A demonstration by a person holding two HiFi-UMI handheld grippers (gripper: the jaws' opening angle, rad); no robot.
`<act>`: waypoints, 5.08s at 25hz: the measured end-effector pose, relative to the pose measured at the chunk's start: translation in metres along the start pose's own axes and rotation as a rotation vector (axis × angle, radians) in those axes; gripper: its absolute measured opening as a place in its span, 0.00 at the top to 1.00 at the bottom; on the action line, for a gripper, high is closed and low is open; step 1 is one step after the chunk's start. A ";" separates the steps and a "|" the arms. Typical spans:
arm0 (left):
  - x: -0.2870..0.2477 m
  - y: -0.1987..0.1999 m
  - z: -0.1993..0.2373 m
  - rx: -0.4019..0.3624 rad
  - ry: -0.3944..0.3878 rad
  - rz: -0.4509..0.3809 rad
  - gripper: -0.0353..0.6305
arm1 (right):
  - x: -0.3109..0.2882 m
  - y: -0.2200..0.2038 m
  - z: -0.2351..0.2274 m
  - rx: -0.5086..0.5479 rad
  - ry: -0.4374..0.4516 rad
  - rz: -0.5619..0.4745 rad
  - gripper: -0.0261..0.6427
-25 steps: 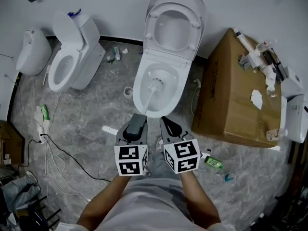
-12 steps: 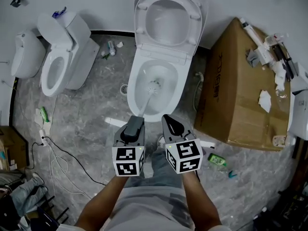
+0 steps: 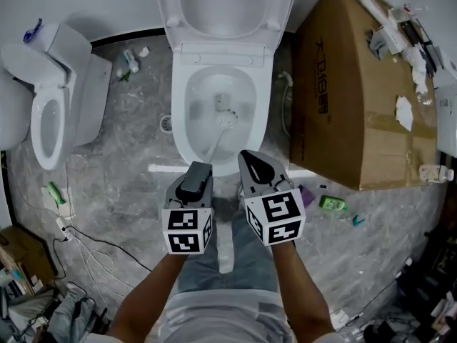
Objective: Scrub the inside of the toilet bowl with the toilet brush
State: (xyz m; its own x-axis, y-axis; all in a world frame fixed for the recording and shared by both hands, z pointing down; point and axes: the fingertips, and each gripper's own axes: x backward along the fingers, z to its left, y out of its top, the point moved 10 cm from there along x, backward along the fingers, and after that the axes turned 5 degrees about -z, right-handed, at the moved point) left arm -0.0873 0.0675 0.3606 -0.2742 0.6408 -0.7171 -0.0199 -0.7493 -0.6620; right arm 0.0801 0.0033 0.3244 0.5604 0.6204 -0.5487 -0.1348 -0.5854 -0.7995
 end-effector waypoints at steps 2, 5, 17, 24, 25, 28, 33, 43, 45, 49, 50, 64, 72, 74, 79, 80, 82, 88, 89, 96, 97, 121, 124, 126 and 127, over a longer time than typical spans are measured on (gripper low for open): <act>-0.011 -0.006 0.010 -0.014 -0.035 0.022 0.72 | -0.013 -0.007 0.001 -0.007 -0.024 0.007 0.96; -0.029 -0.015 0.023 -0.038 -0.080 0.050 0.72 | -0.027 -0.017 0.001 -0.028 -0.066 0.008 0.96; -0.093 -0.052 0.041 -0.074 -0.189 0.098 0.72 | -0.052 -0.063 0.000 -0.117 -0.165 0.006 0.96; -0.124 -0.049 0.043 -0.113 -0.238 0.096 0.72 | -0.060 -0.073 -0.006 -0.140 -0.181 0.008 0.96; -0.128 -0.047 0.043 -0.123 -0.243 0.094 0.72 | -0.060 -0.074 -0.006 -0.143 -0.183 0.010 0.96; -0.141 -0.042 0.044 -0.144 -0.246 0.091 0.72 | -0.062 -0.074 -0.010 -0.149 -0.188 0.015 0.96; -0.160 -0.020 0.044 -0.159 -0.243 0.071 0.72 | -0.068 -0.068 -0.019 -0.153 -0.197 0.016 0.96; -0.191 0.009 0.052 -0.179 -0.220 0.063 0.72 | -0.087 -0.059 -0.023 -0.155 -0.179 0.024 0.96; -0.195 0.013 0.056 -0.182 -0.210 0.060 0.72 | -0.090 -0.060 -0.023 -0.156 -0.176 0.029 0.96; -0.203 0.021 0.063 -0.191 -0.185 0.054 0.72 | -0.094 -0.061 -0.026 -0.160 -0.173 0.037 0.96; -0.204 0.023 0.066 -0.192 -0.177 0.053 0.72 | -0.095 -0.061 -0.026 -0.161 -0.173 0.037 0.96; -0.188 0.036 0.117 -0.193 -0.040 0.045 0.72 | -0.109 -0.061 -0.010 -0.157 -0.134 0.026 0.96; -0.164 0.032 0.132 -0.196 0.022 0.090 0.72 | -0.107 -0.060 0.001 -0.157 -0.120 0.033 0.96; -0.157 0.029 0.134 -0.200 0.023 0.103 0.72 | -0.106 -0.059 0.003 -0.158 -0.119 0.032 0.96; -0.140 0.020 0.135 -0.217 0.031 0.148 0.72 | -0.108 -0.057 0.007 -0.148 -0.112 0.043 0.96; -0.136 0.018 0.134 -0.216 0.031 0.157 0.72 | -0.107 -0.057 0.007 -0.142 -0.112 0.045 0.96; -0.128 0.015 0.130 -0.215 0.029 0.175 0.72 | -0.106 -0.056 0.008 -0.132 -0.117 0.044 0.96; -0.114 -0.002 0.121 -0.211 -0.009 0.252 0.72 | -0.102 -0.053 0.012 -0.123 -0.123 0.038 0.96; -0.113 -0.005 0.119 -0.211 -0.016 0.258 0.72 | -0.101 -0.052 0.013 -0.124 -0.124 0.036 0.96; -0.097 -0.015 0.111 -0.187 -0.045 0.320 0.72 | -0.092 -0.050 0.016 -0.115 -0.122 0.034 0.96; -0.093 -0.016 0.109 -0.179 -0.047 0.334 0.72 | -0.090 -0.050 0.016 -0.113 -0.124 0.035 0.96; -0.096 -0.042 0.046 -0.193 -0.228 0.342 0.72 | -0.072 -0.060 0.014 -0.126 -0.161 0.042 0.96; -0.099 -0.041 0.039 -0.198 -0.236 0.332 0.72 | -0.070 -0.063 0.013 -0.131 -0.167 0.046 0.96; -0.102 -0.039 0.036 -0.205 -0.244 0.324 0.72 | -0.069 -0.064 0.011 -0.135 -0.171 0.048 0.96; -0.103 -0.039 0.035 -0.206 -0.248 0.320 0.72 | -0.069 -0.065 0.010 -0.137 -0.172 0.049 0.96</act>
State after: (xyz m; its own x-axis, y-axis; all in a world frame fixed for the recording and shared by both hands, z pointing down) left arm -0.0923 0.0247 0.4673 -0.4578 0.3044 -0.8353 0.2880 -0.8381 -0.4632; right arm 0.0416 0.0036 0.4114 0.4064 0.6626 -0.6291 -0.0396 -0.6751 -0.7366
